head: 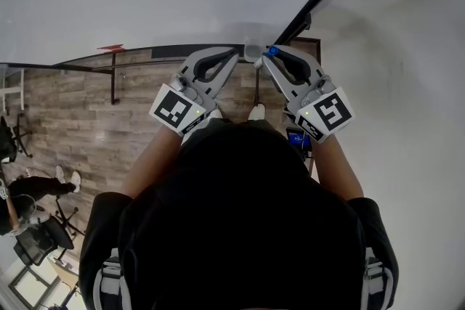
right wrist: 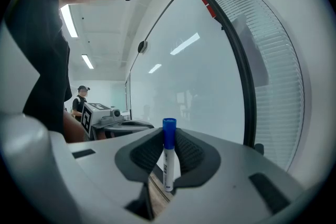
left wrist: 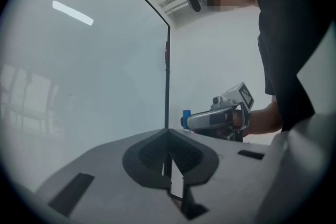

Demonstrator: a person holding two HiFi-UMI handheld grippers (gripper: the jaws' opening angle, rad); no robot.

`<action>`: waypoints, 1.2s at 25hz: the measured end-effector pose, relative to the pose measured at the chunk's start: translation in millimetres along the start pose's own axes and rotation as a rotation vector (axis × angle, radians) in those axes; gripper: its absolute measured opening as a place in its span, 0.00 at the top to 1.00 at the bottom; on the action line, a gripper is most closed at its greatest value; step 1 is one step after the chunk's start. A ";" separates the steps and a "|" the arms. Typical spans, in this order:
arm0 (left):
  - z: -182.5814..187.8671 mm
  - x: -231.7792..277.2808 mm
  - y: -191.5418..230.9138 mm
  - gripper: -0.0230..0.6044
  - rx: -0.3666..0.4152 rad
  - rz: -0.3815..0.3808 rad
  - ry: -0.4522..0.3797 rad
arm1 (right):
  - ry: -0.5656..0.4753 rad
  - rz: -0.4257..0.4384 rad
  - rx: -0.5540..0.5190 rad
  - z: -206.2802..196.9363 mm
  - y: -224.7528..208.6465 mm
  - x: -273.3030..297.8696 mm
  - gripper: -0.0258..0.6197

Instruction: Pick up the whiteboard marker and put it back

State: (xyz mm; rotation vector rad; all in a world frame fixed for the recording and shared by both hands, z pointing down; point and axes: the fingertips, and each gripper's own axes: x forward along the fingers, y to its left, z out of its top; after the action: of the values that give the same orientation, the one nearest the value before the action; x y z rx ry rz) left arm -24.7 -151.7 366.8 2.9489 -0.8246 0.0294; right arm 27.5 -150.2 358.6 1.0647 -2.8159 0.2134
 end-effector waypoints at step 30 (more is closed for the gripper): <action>-15.0 7.4 15.7 0.96 0.036 0.047 -0.013 | 0.109 -0.106 -0.080 -75.9 -52.2 54.7 0.86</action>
State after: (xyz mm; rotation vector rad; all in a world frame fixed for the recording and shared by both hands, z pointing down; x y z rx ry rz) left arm -26.5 -167.7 383.1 2.9655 -0.9050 0.0279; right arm 26.5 -211.1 446.8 1.1435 -2.6399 0.1429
